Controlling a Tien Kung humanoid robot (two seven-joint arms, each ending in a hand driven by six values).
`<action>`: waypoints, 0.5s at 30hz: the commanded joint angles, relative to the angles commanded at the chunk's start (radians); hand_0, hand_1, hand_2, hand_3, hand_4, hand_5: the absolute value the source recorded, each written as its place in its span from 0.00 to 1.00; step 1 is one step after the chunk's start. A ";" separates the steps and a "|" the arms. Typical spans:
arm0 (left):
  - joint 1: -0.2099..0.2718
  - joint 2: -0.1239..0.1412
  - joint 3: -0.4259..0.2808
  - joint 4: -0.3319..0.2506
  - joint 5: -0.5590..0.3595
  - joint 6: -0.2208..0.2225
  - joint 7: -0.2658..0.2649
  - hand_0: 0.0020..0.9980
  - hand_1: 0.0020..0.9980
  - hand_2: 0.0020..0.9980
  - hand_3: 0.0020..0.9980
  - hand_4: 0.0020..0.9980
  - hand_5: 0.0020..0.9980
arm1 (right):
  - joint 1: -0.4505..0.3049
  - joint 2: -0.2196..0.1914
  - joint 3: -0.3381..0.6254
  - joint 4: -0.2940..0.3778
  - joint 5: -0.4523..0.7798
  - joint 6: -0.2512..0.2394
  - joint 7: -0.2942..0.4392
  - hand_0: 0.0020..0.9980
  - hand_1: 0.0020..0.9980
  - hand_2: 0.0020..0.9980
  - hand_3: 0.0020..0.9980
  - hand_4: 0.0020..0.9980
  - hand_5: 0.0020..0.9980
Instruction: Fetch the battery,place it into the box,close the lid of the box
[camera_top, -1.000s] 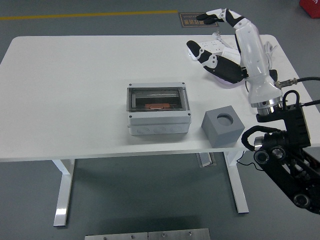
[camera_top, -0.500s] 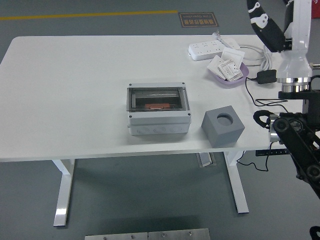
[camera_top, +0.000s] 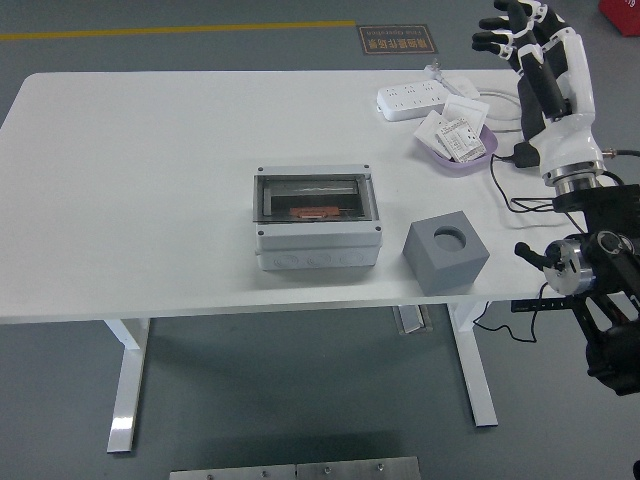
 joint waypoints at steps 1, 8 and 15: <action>0.000 0.000 0.003 0.000 -0.002 0.000 -0.001 0.62 0.74 0.71 0.78 0.83 0.33 | 0.000 0.000 -0.001 0.002 0.023 -0.008 -0.023 0.56 0.49 0.51 0.58 0.79 0.55; -0.001 -0.001 0.024 0.000 -0.024 0.001 -0.010 0.62 0.74 0.71 0.78 0.83 0.33 | -0.006 -0.002 0.006 -0.010 0.149 -0.040 -0.190 0.50 0.45 0.50 0.58 0.79 0.56; 0.000 -0.001 0.026 0.000 -0.025 0.000 -0.010 0.62 0.74 0.71 0.78 0.83 0.33 | -0.015 -0.009 0.011 -0.039 0.293 0.073 -0.199 0.38 0.41 0.49 0.58 0.76 0.57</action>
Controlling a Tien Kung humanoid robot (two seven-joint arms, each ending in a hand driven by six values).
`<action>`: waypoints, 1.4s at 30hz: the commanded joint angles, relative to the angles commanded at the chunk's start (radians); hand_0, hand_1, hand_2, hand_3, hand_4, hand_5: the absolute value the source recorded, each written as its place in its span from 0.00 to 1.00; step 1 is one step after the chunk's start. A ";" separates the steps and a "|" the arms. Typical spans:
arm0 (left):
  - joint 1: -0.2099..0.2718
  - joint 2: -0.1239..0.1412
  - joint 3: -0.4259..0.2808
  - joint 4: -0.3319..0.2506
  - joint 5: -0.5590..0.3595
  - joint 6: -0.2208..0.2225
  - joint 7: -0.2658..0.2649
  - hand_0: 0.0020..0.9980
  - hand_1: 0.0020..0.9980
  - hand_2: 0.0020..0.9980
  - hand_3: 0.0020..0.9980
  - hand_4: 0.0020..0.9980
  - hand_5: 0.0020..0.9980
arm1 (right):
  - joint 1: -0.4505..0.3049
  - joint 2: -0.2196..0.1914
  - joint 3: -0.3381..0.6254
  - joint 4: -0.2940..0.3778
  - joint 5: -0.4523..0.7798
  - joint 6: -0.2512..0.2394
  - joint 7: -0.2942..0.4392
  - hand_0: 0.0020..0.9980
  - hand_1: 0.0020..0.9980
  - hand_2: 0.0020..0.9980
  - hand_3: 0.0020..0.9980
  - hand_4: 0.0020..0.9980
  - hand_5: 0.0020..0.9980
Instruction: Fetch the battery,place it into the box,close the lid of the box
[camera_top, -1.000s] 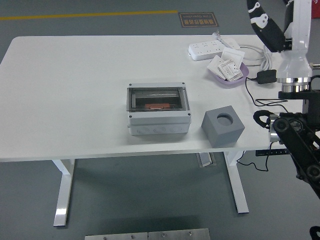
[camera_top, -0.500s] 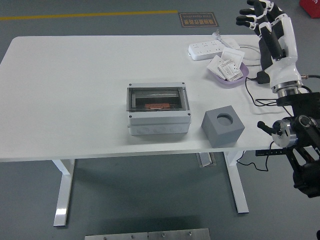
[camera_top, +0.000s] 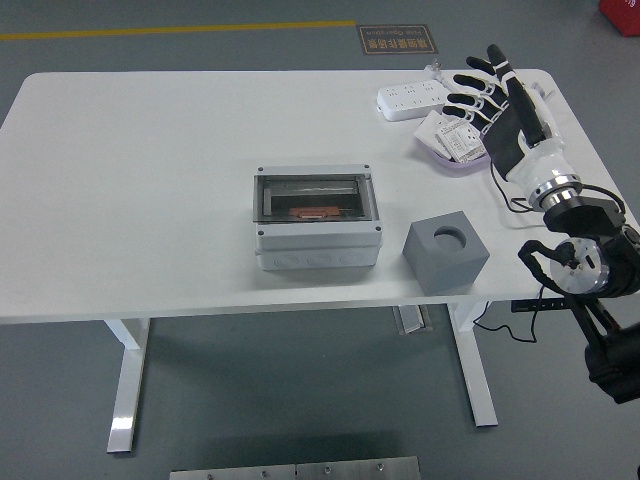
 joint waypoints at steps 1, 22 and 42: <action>0.000 0.000 0.000 0.000 0.000 0.000 0.000 0.62 0.74 0.71 0.78 0.83 0.33 | -0.002 -0.001 0.000 -0.003 0.024 0.021 0.010 0.38 0.41 0.49 0.58 0.76 0.57; 0.004 0.002 -0.006 0.000 0.008 -0.005 0.005 0.63 0.74 0.71 0.78 0.83 0.33 | -0.013 -0.013 0.005 -0.004 0.173 0.166 0.038 0.57 0.56 0.59 0.63 0.97 0.85; 0.002 0.004 -0.004 0.000 0.003 -0.006 0.004 0.62 0.74 0.71 0.78 0.82 0.33 | -0.027 -0.021 0.022 -0.001 0.190 0.119 0.066 0.29 0.25 0.25 0.30 0.87 0.74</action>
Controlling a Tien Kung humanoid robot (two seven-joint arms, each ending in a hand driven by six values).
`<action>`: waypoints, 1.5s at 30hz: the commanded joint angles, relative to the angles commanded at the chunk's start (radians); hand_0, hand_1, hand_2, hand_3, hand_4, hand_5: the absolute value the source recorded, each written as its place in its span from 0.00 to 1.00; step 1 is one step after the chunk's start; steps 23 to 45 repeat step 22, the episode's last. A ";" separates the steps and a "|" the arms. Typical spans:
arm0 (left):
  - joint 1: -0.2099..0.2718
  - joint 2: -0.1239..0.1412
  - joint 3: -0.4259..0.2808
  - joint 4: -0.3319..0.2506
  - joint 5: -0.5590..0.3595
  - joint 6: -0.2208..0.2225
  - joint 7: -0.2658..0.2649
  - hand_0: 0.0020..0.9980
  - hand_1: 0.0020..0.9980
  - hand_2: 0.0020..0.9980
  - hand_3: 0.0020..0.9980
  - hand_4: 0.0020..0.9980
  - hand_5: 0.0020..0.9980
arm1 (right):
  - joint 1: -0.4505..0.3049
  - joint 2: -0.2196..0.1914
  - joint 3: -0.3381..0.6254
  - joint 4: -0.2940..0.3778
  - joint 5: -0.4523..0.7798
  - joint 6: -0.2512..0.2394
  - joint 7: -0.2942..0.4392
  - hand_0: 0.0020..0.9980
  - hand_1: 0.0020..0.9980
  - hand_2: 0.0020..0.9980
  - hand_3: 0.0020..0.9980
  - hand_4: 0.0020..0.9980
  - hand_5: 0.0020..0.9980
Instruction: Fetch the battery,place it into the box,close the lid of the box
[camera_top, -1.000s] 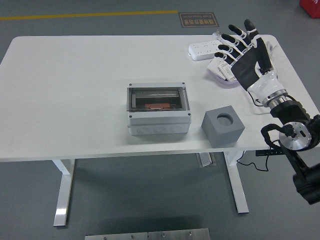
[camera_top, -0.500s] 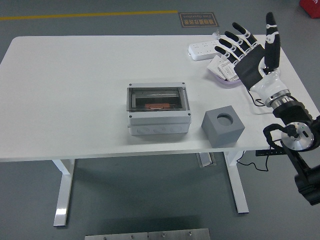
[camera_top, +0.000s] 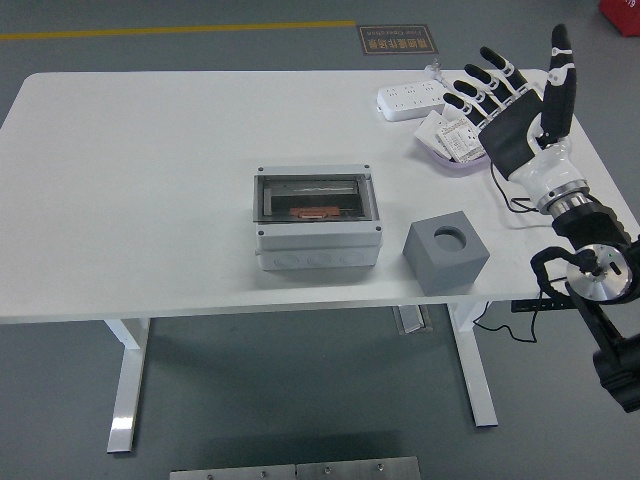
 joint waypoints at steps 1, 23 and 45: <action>0.000 0.000 -0.001 0.000 0.001 0.000 0.000 0.62 0.74 0.71 0.78 0.82 0.33 | 0.000 0.000 0.001 0.000 0.001 -0.002 0.001 0.29 0.25 0.25 0.30 0.87 0.74; -0.002 -0.003 -0.002 0.000 0.000 -0.001 -0.002 0.62 0.74 0.71 0.79 0.83 0.34 | -0.002 -0.006 0.006 0.008 -0.026 -0.018 0.018 0.24 0.22 0.24 0.27 0.87 0.74; -0.002 -0.003 -0.002 0.000 0.000 -0.001 -0.002 0.62 0.74 0.71 0.79 0.83 0.34 | -0.002 -0.006 0.006 0.008 -0.026 -0.018 0.018 0.24 0.22 0.24 0.27 0.87 0.74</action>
